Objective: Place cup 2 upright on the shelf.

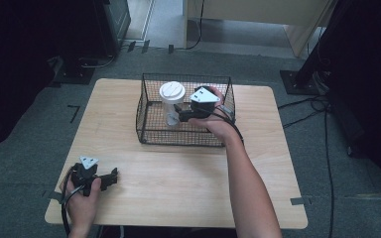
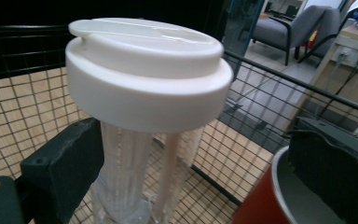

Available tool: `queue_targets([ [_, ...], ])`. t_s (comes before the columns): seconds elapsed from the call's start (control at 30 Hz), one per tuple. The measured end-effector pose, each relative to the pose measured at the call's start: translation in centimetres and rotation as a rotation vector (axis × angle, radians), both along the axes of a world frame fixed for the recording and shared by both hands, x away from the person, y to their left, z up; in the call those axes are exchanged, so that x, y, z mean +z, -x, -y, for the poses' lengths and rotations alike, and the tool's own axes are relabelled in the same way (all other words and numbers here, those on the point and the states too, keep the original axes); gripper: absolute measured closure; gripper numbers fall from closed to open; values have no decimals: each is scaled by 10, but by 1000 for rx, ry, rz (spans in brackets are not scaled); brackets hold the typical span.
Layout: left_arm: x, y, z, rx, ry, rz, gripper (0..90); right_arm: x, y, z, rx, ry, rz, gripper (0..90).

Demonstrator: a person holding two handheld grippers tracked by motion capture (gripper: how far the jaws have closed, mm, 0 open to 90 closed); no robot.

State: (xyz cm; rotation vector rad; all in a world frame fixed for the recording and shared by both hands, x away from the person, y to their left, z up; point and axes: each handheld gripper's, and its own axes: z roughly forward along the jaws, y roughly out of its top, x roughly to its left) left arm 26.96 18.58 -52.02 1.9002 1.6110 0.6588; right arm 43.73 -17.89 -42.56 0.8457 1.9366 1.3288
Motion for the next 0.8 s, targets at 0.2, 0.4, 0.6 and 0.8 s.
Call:
queue_targets([
  [0.2,0,0,0,0,0,0,0,1,1,9,-34,25,9,45],
  [0.4,0,0,0,0,0,0,0,3,2,20,-65,28,14,54],
  [0.6,0,0,0,0,0,0,0,8,3,31,-111,-12,24,63],
  [0.8,0,0,0,0,1,0,0,15,4,37,-151,-52,42,67],
])
